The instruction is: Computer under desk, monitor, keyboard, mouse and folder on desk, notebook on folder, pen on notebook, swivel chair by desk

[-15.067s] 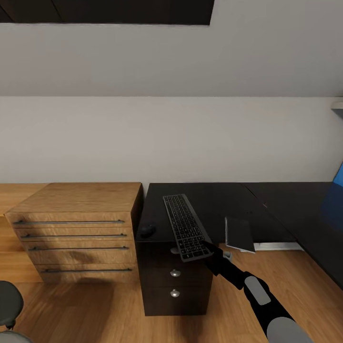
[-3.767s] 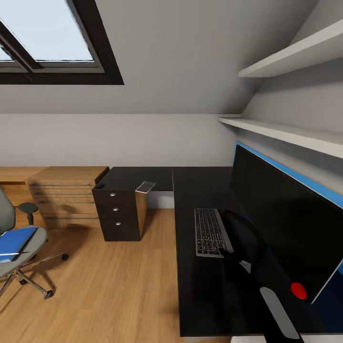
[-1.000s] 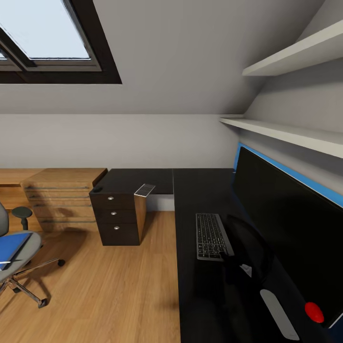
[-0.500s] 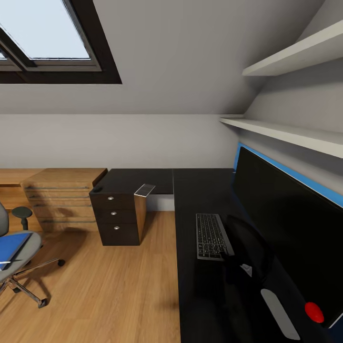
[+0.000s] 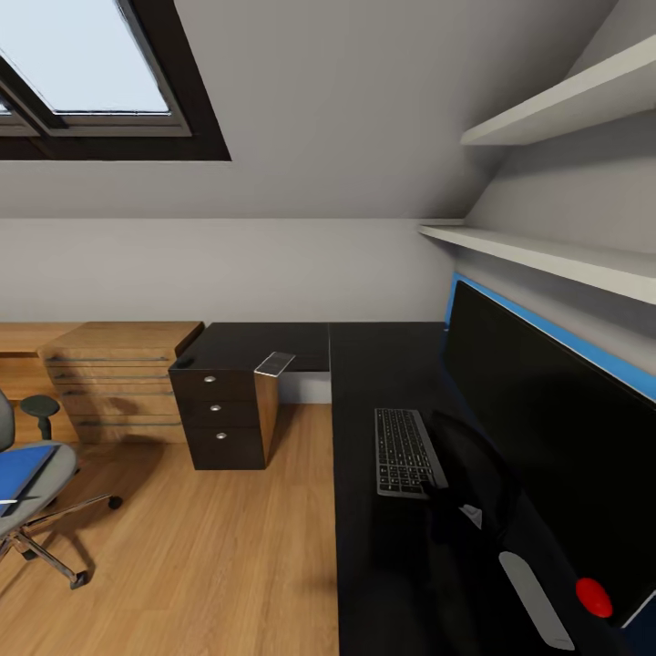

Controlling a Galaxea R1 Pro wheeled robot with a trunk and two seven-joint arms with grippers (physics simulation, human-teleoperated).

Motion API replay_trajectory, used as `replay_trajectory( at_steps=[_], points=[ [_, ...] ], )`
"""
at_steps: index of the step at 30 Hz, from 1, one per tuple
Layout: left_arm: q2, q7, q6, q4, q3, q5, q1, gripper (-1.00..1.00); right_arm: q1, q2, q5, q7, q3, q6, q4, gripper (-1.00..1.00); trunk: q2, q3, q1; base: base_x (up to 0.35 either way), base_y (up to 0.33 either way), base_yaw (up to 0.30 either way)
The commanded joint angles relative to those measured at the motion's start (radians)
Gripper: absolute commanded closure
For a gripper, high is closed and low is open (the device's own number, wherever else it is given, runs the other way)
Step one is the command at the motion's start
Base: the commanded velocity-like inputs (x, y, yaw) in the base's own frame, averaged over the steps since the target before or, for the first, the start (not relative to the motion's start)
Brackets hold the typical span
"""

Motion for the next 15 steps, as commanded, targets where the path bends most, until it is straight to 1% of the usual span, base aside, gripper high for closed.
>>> replay_trajectory(
  at_steps=[1,15],
  points=[
    [0.001,0.003,-0.008,-0.002,-0.003,0.01,-0.001,-1.0,0.0,0.0,0.014,-0.01,-0.005,0.007,0.012,1.0,-0.001,-0.001,0.0,0.0,-0.01,0.0],
    [0.001,0.003,-0.008,0.003,-0.003,0.01,-0.001,-1.0,0.0,0.001,0.014,-0.011,-0.005,0.007,0.012,1.0,-0.001,-0.001,0.0,0.0,-0.001,0.0]
  ],
)
